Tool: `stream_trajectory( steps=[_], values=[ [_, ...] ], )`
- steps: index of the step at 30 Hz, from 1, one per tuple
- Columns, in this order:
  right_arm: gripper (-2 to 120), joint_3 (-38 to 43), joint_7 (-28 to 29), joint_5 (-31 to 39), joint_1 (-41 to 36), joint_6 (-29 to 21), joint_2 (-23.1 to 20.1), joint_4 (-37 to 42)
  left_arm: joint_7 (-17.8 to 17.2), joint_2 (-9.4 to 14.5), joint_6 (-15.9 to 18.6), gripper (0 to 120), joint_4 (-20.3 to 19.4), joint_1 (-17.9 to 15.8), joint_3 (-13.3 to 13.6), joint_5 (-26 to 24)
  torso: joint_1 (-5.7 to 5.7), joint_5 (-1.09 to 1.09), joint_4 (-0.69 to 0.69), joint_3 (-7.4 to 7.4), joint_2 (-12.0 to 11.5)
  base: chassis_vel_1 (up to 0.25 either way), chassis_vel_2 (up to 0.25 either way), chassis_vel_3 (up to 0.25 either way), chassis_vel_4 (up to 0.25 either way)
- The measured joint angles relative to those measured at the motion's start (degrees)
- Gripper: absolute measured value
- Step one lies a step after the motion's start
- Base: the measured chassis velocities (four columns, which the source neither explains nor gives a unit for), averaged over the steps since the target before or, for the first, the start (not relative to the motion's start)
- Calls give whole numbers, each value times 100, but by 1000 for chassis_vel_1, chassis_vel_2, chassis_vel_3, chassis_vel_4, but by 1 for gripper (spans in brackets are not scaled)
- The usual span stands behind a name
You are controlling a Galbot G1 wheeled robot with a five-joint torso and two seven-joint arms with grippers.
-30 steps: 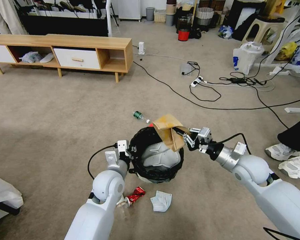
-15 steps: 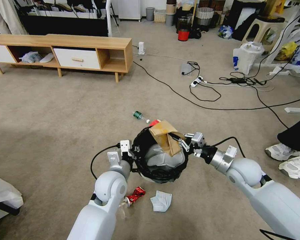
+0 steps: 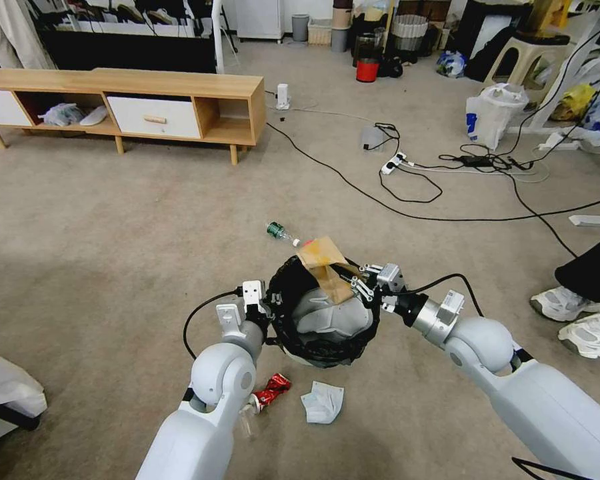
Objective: Pick up the trash bin and place the garbage on the floor into it.
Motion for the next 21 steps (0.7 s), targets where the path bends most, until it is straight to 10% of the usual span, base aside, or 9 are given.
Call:
stream_trajectory(
  steps=[21],
  values=[
    [99, -183, 307, -40, -173, -217, -259, -77, 4, -27, -43, 4, 23, -52, -19, 2, 0, 0, 1, 0, 0, 0, 0, 0, 0]
  ],
)
